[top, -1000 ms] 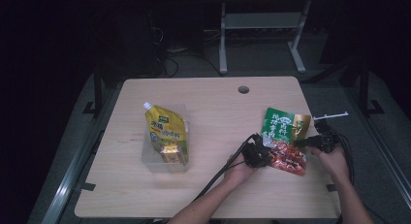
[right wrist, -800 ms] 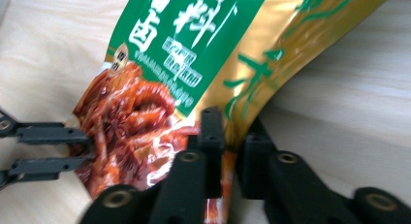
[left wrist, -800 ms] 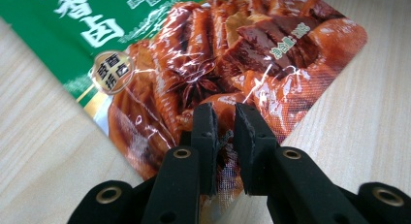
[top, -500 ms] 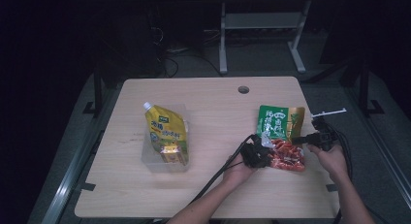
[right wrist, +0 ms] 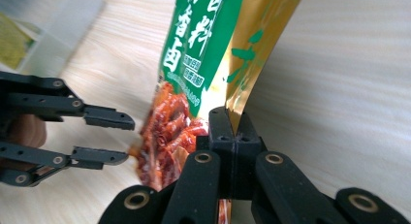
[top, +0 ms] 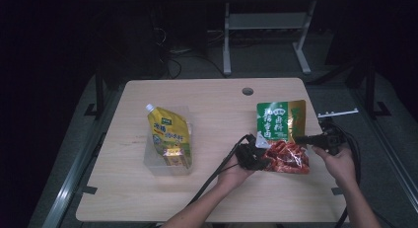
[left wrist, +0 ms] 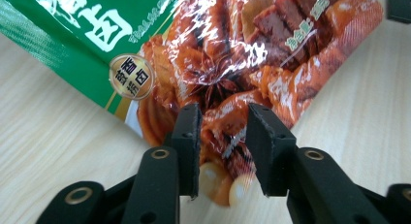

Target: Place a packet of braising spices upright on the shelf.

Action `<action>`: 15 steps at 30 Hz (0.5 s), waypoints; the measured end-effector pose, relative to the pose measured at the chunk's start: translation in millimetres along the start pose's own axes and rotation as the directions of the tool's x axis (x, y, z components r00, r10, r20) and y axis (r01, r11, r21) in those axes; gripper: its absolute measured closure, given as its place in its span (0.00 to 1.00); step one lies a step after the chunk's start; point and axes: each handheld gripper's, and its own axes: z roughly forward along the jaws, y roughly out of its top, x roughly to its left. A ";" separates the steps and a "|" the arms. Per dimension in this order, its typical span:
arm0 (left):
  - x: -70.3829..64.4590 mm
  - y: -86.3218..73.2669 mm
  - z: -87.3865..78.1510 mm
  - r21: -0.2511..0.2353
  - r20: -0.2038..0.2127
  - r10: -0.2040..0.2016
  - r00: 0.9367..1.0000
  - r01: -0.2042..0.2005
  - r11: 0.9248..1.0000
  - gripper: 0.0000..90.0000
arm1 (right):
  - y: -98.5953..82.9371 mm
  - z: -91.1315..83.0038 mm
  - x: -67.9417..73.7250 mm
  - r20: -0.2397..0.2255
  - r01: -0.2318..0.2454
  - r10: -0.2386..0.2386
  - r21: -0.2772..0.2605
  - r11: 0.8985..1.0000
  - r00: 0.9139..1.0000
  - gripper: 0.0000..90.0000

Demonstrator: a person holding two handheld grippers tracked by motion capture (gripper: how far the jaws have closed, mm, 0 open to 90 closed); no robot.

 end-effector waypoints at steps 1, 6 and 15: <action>-0.6 -2.3 -7.9 -0.011 0.000 0.008 1.000 -0.008 1.000 0.70 | 1.6 -5.5 10.7 -0.004 0.034 -0.034 -0.026 0.999 0.999 1.00; -4.1 -8.5 -24.5 -0.028 -0.008 0.028 1.000 -0.029 0.999 0.67 | 5.3 -11.9 29.2 -0.027 0.109 -0.111 -0.070 0.992 0.993 1.00; -11.6 -24.1 -53.5 -0.071 0.001 0.034 0.999 -0.034 0.997 0.60 | 14.5 -15.8 60.0 -0.068 0.212 -0.223 -0.140 0.967 0.972 1.00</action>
